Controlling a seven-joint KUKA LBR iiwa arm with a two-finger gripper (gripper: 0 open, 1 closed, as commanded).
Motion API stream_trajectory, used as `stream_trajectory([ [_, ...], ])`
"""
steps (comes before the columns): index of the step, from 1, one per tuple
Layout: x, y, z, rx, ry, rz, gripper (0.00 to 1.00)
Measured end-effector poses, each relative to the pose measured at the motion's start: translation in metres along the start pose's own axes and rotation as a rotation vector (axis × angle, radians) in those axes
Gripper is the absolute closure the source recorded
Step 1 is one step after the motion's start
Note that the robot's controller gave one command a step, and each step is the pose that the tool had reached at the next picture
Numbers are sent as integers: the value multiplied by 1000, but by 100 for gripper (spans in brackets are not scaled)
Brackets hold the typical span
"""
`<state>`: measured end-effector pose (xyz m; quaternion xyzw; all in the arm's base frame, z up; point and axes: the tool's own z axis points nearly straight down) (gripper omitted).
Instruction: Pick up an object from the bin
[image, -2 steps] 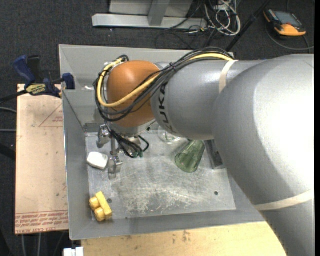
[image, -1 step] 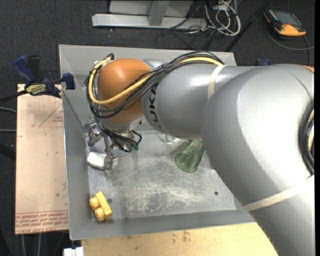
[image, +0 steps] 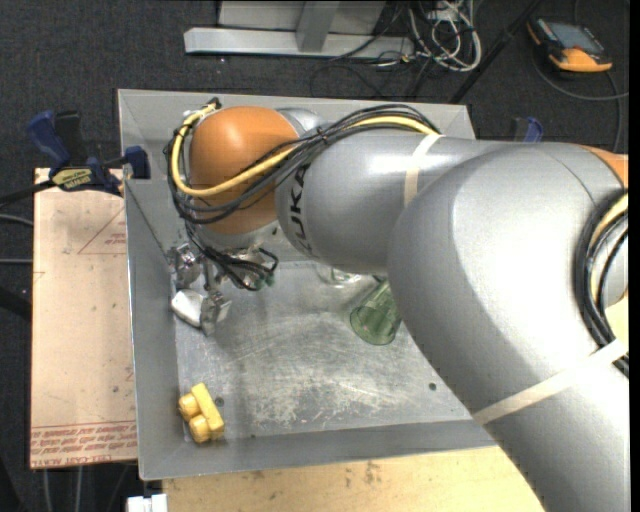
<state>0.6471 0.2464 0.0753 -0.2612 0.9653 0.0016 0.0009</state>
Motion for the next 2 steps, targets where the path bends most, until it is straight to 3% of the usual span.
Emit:
stream_trajectory([
  [1, 0, 0, 0, 0, 0, 0, 100],
  [2, 12, 3, -131, 2, -2, -51, 100],
])
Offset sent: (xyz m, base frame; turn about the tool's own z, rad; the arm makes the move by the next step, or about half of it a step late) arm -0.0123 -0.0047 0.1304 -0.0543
